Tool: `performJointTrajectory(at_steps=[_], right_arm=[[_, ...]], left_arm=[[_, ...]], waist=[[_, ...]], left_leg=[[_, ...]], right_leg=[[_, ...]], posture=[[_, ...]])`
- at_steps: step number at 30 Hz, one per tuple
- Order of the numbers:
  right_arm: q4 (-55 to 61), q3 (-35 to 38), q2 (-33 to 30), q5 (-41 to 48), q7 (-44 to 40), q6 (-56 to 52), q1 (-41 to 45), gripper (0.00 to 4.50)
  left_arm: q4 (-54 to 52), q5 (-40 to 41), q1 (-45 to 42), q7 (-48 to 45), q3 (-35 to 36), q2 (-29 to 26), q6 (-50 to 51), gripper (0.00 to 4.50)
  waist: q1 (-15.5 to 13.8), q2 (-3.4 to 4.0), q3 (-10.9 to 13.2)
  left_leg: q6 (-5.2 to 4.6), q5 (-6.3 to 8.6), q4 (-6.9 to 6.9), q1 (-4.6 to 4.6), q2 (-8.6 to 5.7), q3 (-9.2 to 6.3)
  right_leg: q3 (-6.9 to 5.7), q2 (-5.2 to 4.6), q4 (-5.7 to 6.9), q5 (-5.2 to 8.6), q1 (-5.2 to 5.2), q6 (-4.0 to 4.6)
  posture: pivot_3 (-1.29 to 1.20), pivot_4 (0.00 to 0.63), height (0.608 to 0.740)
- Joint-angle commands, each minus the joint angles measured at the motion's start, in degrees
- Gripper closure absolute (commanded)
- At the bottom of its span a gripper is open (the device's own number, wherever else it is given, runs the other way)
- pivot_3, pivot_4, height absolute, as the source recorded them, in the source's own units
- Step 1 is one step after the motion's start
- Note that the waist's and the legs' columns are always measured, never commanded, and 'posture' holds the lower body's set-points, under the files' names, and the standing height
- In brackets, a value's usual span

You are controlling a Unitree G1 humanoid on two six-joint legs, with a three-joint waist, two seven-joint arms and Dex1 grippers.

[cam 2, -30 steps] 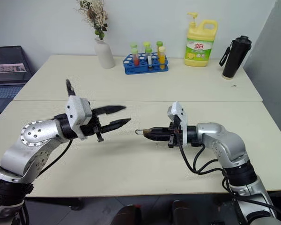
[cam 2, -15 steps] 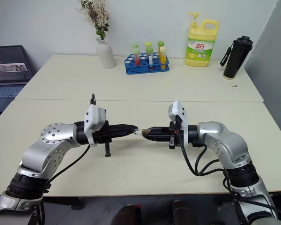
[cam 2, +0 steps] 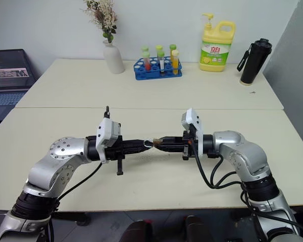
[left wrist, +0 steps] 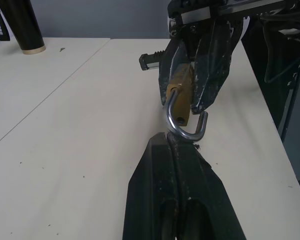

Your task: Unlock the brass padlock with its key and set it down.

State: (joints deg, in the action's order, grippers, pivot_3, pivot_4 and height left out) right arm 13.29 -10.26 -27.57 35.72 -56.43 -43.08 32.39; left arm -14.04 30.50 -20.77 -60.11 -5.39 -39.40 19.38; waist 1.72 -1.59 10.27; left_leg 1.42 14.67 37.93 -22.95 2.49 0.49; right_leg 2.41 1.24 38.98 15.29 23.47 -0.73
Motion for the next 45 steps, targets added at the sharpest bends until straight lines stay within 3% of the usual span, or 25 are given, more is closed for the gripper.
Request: performJointTrajectory(at_steps=[1, 15, 30, 37, 40, 45], right_arm=[[0.57, 0.92, -0.22, 0.14, -0.49, 0.87, 0.51, 4.32], [-0.32, 0.31, -0.12, -1.01, -1.09, 1.38, 0.37, 4.32], [0.16, 0.39, -0.52, -1.11, -1.31, 0.81, -0.13, 4.32], [-1.68, 2.81, -1.71, 0.04, 0.06, -2.16, -0.01, 4.32], [-2.15, 3.39, -2.10, 1.15, 0.86, -5.04, -0.10, 4.32], [-1.47, 1.26, -2.37, 2.34, 1.57, -12.11, -0.74, 4.32]], left_arm=[[-3.97, 2.22, 0.06, 0.40, 2.63, -0.22, 1.73, 4.50], [-7.80, 7.24, 0.12, 1.67, 6.39, -0.76, 8.75, 4.50], [-8.67, 5.04, 0.53, 1.79, 6.01, -0.87, 7.24, 4.50], [-12.44, -4.11, 9.02, -0.15, 9.30, -8.54, -1.42, 4.50], [-10.36, -11.14, 11.90, 1.09, 10.50, -9.74, -11.04, 3.94], [-5.69, -18.48, 13.57, 3.27, 10.96, -7.58, -26.17, 2.37]], waist=[[0.00, 0.00, 0.00], [0.01, 0.00, 0.00], [0.00, 0.00, 0.00], [0.22, 0.04, 0.03], [-0.15, 0.05, 0.04], [-0.21, 0.05, 0.03]], left_leg=[[0.00, 0.00, 0.00, 0.00, 0.00, 0.00], [0.00, 0.00, 0.00, 0.00, 0.00, 0.00], [0.00, 0.00, 0.00, 0.00, -0.01, 0.00], [0.01, 0.01, -0.05, 0.03, 0.08, 0.10], [0.01, 0.01, -0.05, 0.03, 0.07, 0.01], [0.01, 0.01, -0.05, 0.01, 0.02, 0.06]], right_leg=[[0.00, 0.00, 0.00, 0.00, 0.00, 0.00], [0.00, 0.00, 0.00, 0.00, 0.00, 0.00], [0.01, 0.00, 0.00, 0.00, 0.00, 0.00], [0.12, -0.13, -0.01, 0.01, 0.05, 0.03], [-0.01, -0.16, 0.01, 0.07, 0.05, 0.14], [0.01, -0.26, 0.00, 0.08, 0.04, 0.16]], posture=[[0.00, 0.150, 0.740], [0.00, 0.150, 0.740], [0.00, 0.150, 0.740], [0.00, 0.150, 0.740], [0.00, 0.150, 0.740], [0.00, 0.150, 0.740]])
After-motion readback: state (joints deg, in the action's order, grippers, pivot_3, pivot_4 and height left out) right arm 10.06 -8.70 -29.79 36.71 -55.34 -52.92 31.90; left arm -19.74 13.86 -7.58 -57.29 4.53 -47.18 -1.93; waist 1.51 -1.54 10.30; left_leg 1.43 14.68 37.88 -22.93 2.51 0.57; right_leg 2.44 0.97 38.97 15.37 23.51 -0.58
